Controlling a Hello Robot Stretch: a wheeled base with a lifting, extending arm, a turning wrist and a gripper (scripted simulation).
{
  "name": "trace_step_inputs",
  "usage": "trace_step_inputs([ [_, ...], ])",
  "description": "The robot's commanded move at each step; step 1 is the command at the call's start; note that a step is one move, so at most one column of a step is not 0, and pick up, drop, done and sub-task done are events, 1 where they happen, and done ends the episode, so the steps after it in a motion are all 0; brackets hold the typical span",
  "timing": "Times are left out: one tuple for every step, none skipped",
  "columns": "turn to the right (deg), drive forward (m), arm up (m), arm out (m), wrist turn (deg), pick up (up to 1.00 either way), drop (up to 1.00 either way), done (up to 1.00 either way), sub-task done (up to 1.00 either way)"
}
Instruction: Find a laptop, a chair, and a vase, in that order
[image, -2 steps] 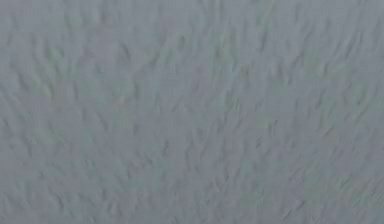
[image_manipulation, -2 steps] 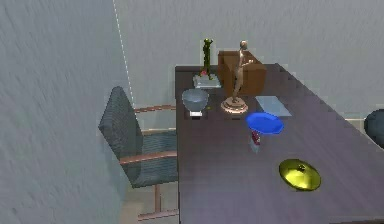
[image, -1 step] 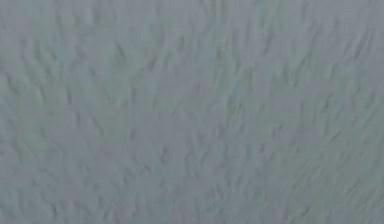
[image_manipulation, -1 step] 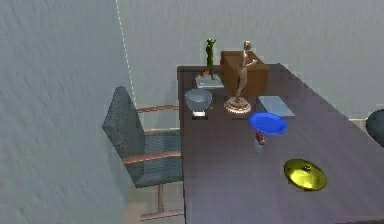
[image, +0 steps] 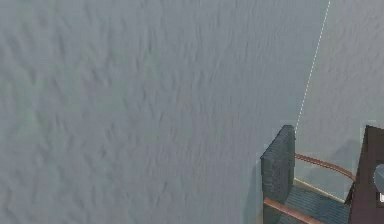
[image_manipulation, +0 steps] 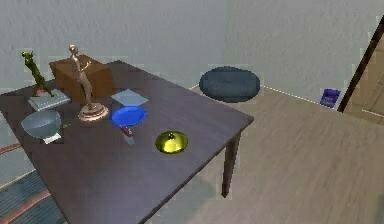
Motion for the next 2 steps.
trace_step_inputs([
  [3.0, 0.0, 0.0, 0.0, 0.0, 0.0, 0.0, 0.0, 0.0],
  [0.0, 0.1, 0.0, 0.0, 0.0, 0.0, 0.0, 0.0, 0.0],
])
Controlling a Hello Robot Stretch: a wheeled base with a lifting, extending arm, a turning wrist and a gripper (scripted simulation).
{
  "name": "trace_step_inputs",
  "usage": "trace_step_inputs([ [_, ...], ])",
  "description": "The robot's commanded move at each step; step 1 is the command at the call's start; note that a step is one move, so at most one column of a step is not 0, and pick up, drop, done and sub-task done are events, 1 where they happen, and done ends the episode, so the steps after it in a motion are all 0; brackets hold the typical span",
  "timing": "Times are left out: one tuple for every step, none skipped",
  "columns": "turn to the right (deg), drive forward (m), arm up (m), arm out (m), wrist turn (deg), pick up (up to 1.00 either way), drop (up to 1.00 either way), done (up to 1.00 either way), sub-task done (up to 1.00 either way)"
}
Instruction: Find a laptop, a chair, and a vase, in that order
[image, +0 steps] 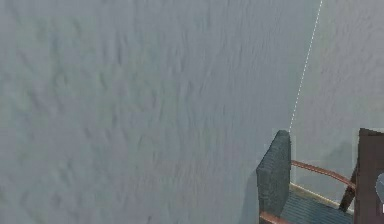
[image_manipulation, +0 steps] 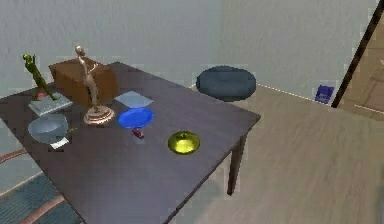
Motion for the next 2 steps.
trace_step_inputs([
  [39.0, 0.0, 0.0, 0.0, 0.0, 0.0, 0.0, 0.0, 0.0],
  [0.0, 0.0, 0.0, 0.0, 0.0, 0.0, 0.0, 0.0, 1.0],
])
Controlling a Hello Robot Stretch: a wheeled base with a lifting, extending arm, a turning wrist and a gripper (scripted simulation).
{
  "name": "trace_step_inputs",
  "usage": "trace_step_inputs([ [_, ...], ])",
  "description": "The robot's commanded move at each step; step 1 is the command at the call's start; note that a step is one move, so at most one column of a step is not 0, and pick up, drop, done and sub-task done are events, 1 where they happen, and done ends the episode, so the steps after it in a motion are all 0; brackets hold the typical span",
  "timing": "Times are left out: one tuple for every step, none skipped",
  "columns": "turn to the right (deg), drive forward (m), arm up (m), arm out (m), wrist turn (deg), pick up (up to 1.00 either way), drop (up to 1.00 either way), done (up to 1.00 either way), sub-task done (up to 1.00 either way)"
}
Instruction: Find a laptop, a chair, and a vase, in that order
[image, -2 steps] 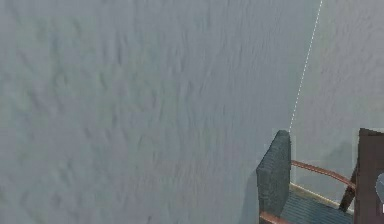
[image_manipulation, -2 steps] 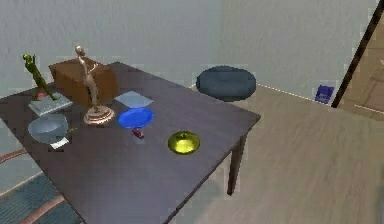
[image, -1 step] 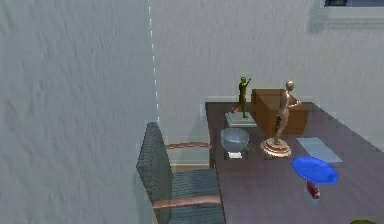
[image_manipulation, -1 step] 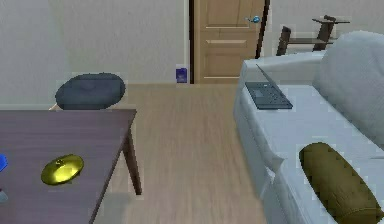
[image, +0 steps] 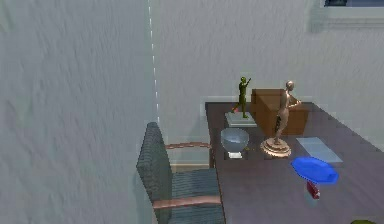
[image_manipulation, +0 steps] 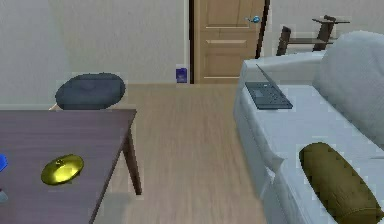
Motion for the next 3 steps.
trace_step_inputs([
  [45.0, 0.0, 0.0, 0.0, 0.0, 0.0, 0.0, 0.0, 0.0],
  [45.0, 0.0, 0.0, 0.0, 0.0, 0.0, 0.0, 0.0, 0.0],
  [42.0, 0.0, 0.0, 0.0, 0.0, 0.0, 0.0, 0.0, 0.0],
])
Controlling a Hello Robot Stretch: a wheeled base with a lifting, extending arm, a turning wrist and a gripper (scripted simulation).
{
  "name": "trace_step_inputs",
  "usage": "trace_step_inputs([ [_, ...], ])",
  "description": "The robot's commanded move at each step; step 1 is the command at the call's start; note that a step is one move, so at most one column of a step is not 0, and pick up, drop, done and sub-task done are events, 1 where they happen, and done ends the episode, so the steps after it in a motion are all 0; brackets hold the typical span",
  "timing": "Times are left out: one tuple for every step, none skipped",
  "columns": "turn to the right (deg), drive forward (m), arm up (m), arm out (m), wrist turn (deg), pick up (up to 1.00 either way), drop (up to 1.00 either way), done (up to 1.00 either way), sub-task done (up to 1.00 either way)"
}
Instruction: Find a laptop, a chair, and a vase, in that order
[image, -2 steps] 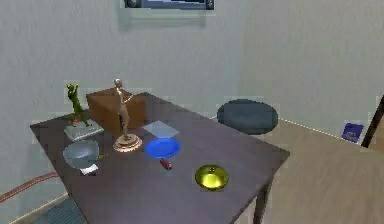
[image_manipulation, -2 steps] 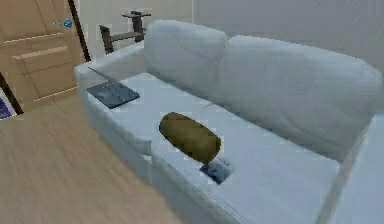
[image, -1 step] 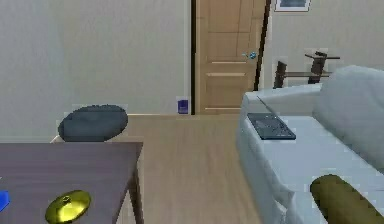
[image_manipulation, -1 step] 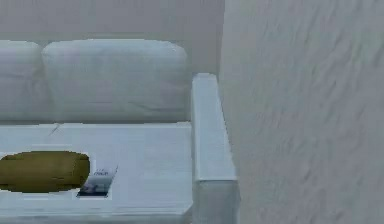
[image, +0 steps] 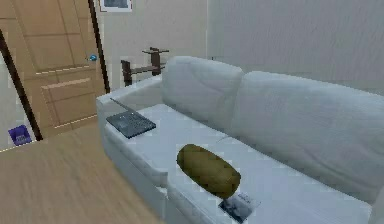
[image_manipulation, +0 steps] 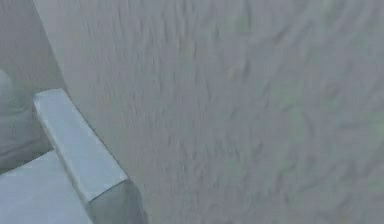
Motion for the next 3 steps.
trace_step_inputs([
  [0.0, 0.2, 0.0, 0.0, 0.0, 0.0, 0.0, 0.0, 0.0],
  [-45.0, 0.0, 0.0, 0.0, 0.0, 0.0, 0.0, 0.0, 0.0],
  [-45.0, 0.0, 0.0, 0.0, 0.0, 0.0, 0.0, 0.0, 0.0],
])
